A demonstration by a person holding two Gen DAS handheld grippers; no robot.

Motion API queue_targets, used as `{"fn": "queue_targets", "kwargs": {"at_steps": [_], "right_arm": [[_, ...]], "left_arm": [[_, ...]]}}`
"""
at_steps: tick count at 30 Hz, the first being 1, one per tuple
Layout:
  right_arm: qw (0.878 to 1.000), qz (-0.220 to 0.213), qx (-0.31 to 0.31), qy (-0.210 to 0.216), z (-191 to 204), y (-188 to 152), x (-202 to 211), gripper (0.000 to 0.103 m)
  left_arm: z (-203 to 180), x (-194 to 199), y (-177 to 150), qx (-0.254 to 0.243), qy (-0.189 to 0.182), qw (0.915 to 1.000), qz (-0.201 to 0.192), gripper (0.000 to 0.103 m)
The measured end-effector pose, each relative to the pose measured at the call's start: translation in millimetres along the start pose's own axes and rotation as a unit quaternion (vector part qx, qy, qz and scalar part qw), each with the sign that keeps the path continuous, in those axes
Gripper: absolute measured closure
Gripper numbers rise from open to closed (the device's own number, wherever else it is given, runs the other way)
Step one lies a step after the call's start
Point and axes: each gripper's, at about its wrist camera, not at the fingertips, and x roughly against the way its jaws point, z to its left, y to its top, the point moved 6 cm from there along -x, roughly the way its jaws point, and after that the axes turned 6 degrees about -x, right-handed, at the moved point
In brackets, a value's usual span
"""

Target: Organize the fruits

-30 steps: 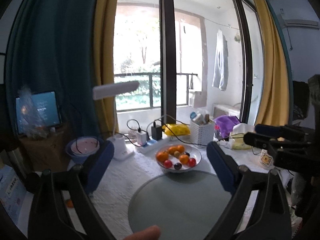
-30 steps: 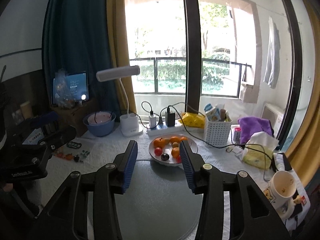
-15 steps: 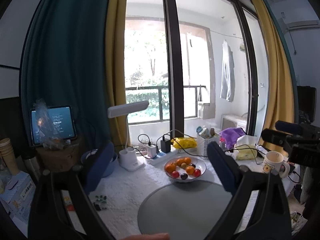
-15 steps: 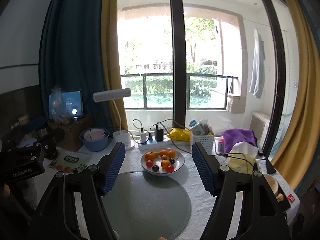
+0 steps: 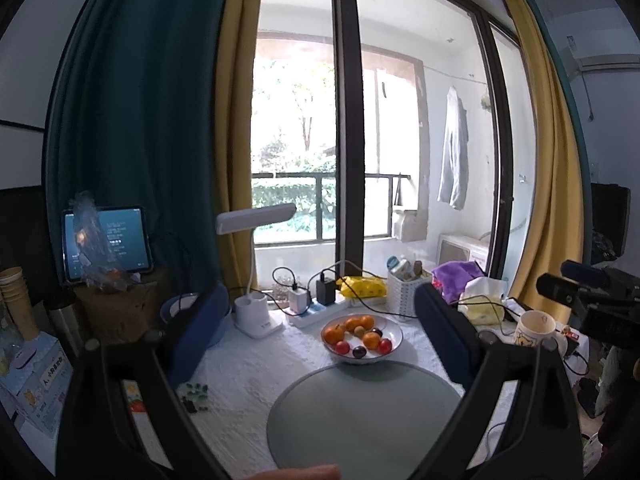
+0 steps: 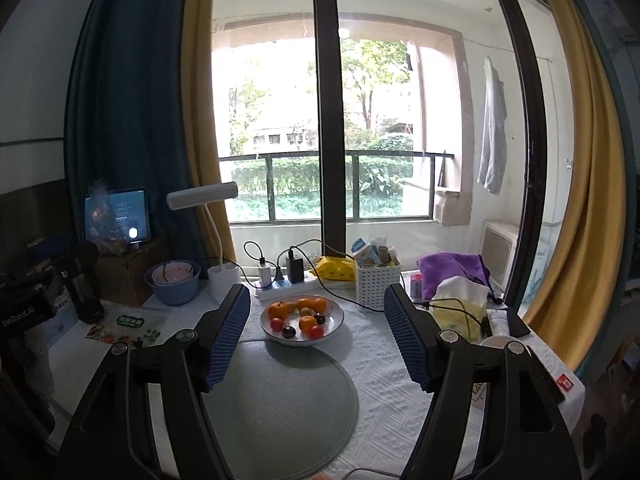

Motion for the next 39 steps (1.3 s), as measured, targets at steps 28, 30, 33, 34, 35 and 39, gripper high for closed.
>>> {"fn": "queue_targets", "kwargs": {"at_steps": [28,30,33,34,35,39], "right_arm": [[1.0,0.012,-0.001,0.003,-2.3,-9.0,-6.1,0.03],[1.0,0.012,-0.001,0.004,-2.3,-9.2,-6.0,0.03],[1.0,0.012,-0.001,0.002,-2.5,-8.9,-6.5,0.03],[1.0,0.012,-0.001,0.002,-2.4,-9.1,-6.2,0.03],[1.0,0.012,-0.001,0.002,-1.9,-8.9,-6.5,0.03],[1.0,0.013,-0.002,0.001,-1.9,-9.5,-6.8,0.03]], "left_arm": [[-14.7,2.1,-1.4,-0.015,-0.02,0.9996,0.011,0.008],[-14.8,1.9,-1.3,-0.015,-0.02,0.9996,0.011,0.008],[-14.6,1.7,-1.5,-0.015,-0.021,0.9996,0.011,0.008],[-14.9,1.9,-1.5,-0.016,-0.021,0.9996,0.012,0.008],[-14.9,2.0,-1.4,-0.016,-0.021,0.9996,0.011,0.008],[-14.9,2.0,-1.3,-0.015,-0.021,0.9996,0.012,0.008]]}}
